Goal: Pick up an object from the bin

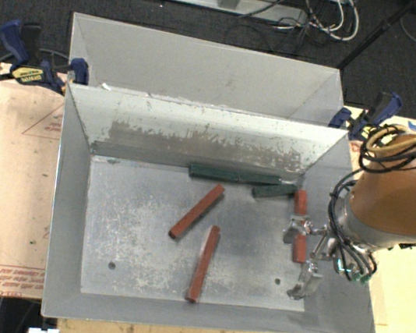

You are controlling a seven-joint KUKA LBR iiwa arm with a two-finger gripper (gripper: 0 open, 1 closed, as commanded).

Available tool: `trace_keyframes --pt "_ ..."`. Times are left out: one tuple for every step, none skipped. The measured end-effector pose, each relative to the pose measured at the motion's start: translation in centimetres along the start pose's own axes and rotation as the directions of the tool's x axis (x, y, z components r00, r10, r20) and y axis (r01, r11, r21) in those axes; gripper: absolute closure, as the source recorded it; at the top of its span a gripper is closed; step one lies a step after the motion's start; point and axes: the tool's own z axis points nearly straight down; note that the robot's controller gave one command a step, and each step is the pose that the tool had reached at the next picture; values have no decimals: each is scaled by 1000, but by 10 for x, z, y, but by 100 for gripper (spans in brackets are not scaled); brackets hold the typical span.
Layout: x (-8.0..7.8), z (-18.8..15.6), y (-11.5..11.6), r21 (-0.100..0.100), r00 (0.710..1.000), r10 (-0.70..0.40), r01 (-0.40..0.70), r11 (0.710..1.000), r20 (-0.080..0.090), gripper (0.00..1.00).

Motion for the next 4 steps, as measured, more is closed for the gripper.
trace_keyframes --pt "-93 101 -54 2 999 42 -42 999 10 0" --pt "-155 66 -39 -3 973 230 -230 973 16 0" --pt "-160 97 -47 -1 969 247 -247 969 4 0" --pt "-161 83 55 -6 955 295 -295 955 9 0"
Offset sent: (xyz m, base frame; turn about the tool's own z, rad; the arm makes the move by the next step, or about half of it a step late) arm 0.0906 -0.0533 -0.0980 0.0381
